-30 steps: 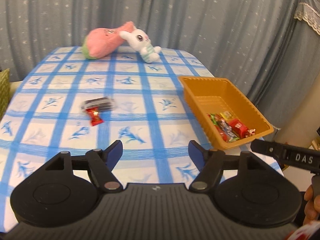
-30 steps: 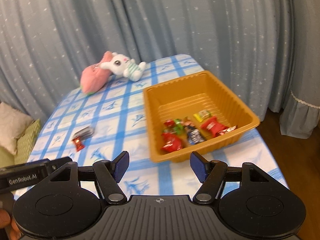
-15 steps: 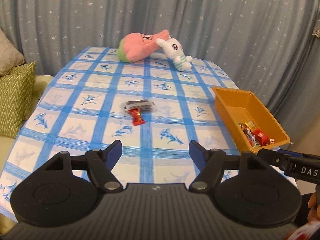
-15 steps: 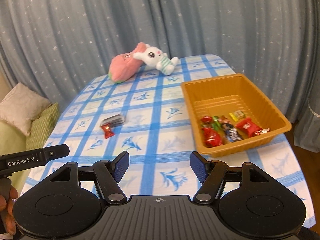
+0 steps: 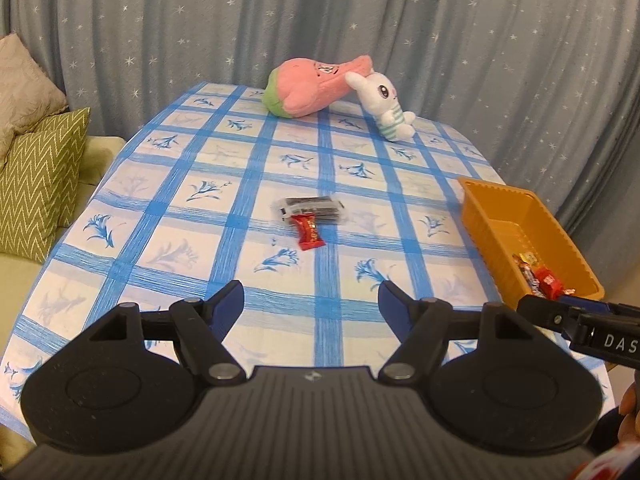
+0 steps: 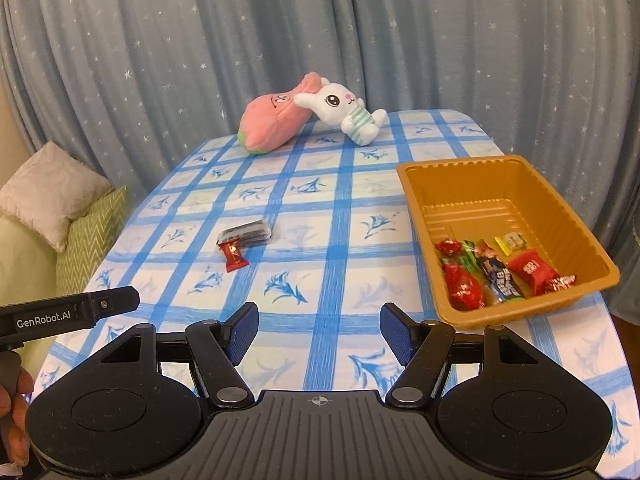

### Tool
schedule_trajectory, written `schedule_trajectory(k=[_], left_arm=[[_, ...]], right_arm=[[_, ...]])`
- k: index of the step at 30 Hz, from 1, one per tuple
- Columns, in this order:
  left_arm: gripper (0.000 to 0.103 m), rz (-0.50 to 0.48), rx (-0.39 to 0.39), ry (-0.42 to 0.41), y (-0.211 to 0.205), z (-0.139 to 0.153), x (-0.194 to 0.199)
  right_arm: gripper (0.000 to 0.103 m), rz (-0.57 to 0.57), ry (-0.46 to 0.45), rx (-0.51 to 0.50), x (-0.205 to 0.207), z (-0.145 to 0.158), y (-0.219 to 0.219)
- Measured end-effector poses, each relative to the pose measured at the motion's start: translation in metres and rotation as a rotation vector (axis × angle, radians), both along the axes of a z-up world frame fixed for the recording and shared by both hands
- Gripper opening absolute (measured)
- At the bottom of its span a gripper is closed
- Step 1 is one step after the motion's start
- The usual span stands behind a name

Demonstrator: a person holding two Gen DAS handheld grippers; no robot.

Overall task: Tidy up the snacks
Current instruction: 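Move both open grippers back toward the red candy and dark packet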

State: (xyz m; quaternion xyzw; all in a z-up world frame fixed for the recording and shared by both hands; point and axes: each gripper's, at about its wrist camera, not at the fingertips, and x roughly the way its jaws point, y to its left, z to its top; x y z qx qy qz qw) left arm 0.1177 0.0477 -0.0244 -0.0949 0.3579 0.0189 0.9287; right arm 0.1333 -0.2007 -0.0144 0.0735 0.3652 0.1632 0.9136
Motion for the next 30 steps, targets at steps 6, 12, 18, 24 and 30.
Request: schedule_trajectory(k=[6,12,18,24,30], left_arm=[[0.069,0.008,-0.009,0.015,0.007,-0.019,0.028],[0.063,0.012,-0.022,0.022,0.009,-0.042,0.066],[0.058,0.009,-0.017,0.026,0.008,-0.067,0.106],[0.044,-0.012,-0.009,0.025,0.005,-0.089,0.14],[0.033,-0.045,0.005,0.022,0.001,-0.103,0.164]], right_arm=[[0.067,0.025,0.004,-0.012,0.024,-0.015,0.012],[0.067,0.042,0.02,-0.022,0.056,-0.036,0.024],[0.067,0.068,0.027,-0.035,0.086,-0.056,0.035],[0.067,0.08,0.035,-0.059,0.11,-0.074,0.042],[0.067,0.081,0.038,-0.067,0.128,-0.089,0.048]])
